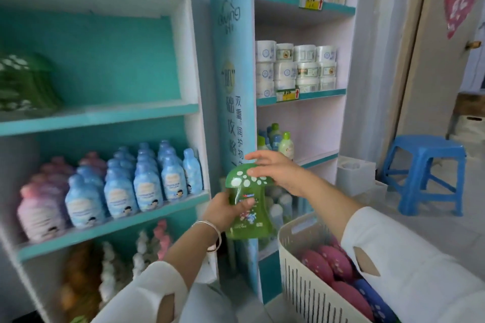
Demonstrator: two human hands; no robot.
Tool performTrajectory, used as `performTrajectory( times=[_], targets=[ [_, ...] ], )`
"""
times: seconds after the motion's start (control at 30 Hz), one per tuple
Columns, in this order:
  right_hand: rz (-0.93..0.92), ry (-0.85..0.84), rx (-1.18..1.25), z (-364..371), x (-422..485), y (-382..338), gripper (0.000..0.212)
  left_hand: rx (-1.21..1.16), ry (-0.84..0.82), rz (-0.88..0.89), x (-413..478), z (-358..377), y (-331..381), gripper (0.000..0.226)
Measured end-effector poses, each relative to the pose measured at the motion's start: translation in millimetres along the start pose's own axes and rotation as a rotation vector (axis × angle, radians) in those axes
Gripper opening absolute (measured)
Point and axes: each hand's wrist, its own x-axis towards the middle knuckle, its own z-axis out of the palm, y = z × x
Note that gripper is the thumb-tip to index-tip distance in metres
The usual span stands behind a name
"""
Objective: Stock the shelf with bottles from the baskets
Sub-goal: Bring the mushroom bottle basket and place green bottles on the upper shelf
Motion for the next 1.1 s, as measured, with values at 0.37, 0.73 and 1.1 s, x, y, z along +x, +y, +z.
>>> performTrajectory(
  times=[0.37,0.73,1.1],
  targets=[
    [-0.028,-0.216,0.138,90.5,37.9,-40.7,0.039,0.004,0.473,0.133,-15.0,-115.0,40.8,0.023],
    [-0.410,-0.243,0.193,190.1,97.4,-201.2,0.024,0.363,0.912,0.365,-46.3,-270.5,115.6,0.045],
    [-0.374,-0.121,-0.191,278.6,203.3,-262.0,0.042,0.569,0.895,0.104,-30.7,-361.3,104.1,0.064]
  ],
)
